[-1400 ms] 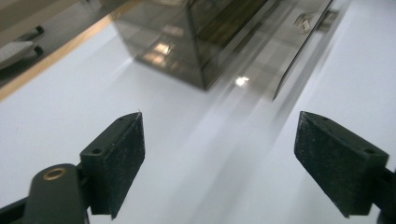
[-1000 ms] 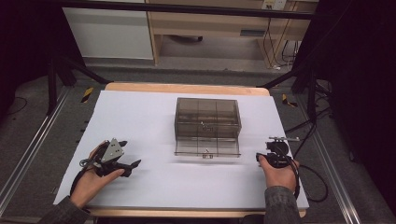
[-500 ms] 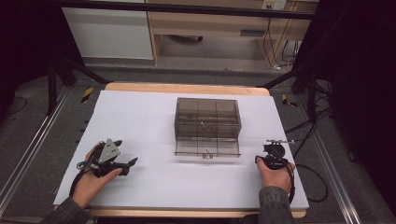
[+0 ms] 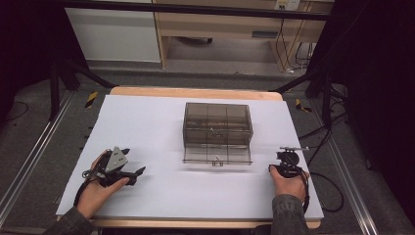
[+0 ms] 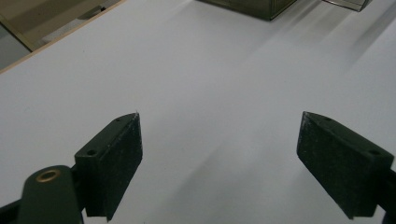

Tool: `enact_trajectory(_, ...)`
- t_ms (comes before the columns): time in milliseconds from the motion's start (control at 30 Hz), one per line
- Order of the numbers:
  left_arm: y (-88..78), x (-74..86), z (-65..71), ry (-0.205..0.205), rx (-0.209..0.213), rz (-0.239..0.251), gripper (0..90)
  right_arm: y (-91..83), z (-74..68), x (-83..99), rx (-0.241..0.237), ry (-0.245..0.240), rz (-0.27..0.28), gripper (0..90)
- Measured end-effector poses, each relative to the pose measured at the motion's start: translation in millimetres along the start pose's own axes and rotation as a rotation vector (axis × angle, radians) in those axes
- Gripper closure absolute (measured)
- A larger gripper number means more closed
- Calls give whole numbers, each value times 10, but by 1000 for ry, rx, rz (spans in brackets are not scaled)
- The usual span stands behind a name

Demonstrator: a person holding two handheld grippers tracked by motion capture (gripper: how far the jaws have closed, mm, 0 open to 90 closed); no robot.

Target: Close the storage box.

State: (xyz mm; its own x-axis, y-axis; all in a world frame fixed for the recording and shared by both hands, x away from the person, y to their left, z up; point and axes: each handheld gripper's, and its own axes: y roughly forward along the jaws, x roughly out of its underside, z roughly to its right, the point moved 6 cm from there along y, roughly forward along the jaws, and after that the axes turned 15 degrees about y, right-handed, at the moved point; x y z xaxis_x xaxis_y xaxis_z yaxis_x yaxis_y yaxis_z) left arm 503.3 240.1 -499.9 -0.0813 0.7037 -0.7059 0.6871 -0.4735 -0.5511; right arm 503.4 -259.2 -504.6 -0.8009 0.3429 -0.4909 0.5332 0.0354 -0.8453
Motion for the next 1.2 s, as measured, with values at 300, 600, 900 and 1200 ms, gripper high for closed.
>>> enact_trajectory(300,6,-6,7,-7,10,3,146,42,12,3,13,-9,-9,688)
enact_trajectory(600,15,-14,20,-32,28,17,151,57,-4,9,14,-30,-12,750)
enact_trajectory(900,29,-6,22,-36,30,17,151,31,8,8,1,-48,-3,785)
enact_trajectory(1200,30,5,23,-26,33,6,151,19,-9,9,1,-57,0,805)
